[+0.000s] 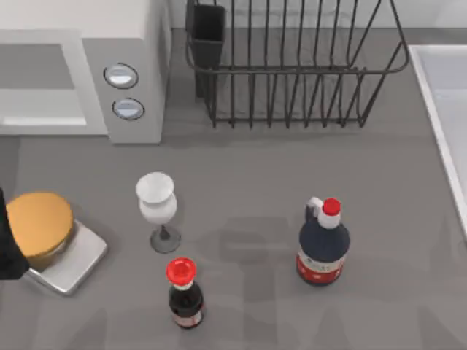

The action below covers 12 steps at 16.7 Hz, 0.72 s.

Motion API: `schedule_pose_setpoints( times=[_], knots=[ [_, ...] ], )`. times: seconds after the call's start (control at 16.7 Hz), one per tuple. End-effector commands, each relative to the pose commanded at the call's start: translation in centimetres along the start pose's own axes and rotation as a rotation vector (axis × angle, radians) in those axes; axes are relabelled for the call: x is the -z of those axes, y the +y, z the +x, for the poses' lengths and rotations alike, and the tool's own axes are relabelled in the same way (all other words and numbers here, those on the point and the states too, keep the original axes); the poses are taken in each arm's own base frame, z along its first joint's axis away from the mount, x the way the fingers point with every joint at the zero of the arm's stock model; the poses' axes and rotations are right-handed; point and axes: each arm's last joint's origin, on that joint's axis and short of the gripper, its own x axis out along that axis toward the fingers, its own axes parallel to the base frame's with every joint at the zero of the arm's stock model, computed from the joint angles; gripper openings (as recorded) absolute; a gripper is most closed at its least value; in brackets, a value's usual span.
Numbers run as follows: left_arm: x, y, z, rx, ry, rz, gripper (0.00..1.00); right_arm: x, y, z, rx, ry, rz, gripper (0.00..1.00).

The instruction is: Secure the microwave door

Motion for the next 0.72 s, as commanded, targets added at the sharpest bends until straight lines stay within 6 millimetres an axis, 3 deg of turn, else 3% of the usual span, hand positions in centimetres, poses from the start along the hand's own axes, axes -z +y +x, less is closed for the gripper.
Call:
schedule_pose_setpoints(
  times=[0.06, 0.72],
  knots=[
    [0.0, 0.0, 0.0, 0.0, 0.0, 0.0, 1.0, 0.0, 0.0, 0.0, 0.0, 0.0, 0.0, 1.0],
    [0.0, 0.0, 0.0, 0.0, 0.0, 0.0, 0.17, 0.0, 0.0, 0.0, 0.0, 0.0, 0.0, 1.0]
  ],
)
